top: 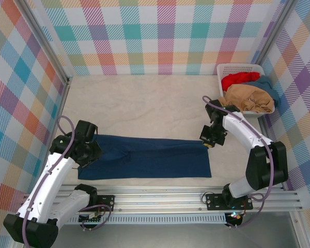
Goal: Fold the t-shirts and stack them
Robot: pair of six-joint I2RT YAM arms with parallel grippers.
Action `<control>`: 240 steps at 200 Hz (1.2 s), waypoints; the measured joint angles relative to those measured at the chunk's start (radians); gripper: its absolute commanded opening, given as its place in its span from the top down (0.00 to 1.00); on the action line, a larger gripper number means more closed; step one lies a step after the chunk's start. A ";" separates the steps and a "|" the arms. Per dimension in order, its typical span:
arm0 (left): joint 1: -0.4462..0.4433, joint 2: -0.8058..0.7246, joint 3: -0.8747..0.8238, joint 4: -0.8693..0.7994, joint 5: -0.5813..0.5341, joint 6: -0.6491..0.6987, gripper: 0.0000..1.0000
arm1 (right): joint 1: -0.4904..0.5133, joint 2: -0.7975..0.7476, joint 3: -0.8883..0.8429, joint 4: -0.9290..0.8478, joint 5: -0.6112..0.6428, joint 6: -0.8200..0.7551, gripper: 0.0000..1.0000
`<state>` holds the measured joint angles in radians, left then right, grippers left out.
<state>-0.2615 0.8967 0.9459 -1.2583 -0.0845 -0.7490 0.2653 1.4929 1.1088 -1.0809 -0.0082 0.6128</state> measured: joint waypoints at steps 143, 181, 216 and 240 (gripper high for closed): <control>-0.006 -0.082 -0.016 -0.078 -0.111 -0.067 1.00 | 0.000 -0.016 -0.037 -0.039 0.051 0.003 1.00; -0.007 -0.101 -0.029 -0.094 -0.119 -0.074 1.00 | 0.000 -0.016 -0.087 -0.038 0.046 0.007 1.00; -0.007 -0.109 -0.047 -0.104 -0.120 -0.077 1.00 | 0.003 0.002 -0.106 -0.032 0.053 0.008 1.00; -0.007 -0.109 -0.060 -0.105 -0.126 -0.082 1.00 | 0.003 0.035 -0.114 -0.003 0.061 0.016 1.00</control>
<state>-0.2684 0.7872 0.8856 -1.3632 -0.2104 -0.8314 0.2684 1.5280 0.9943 -1.0836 0.0528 0.6285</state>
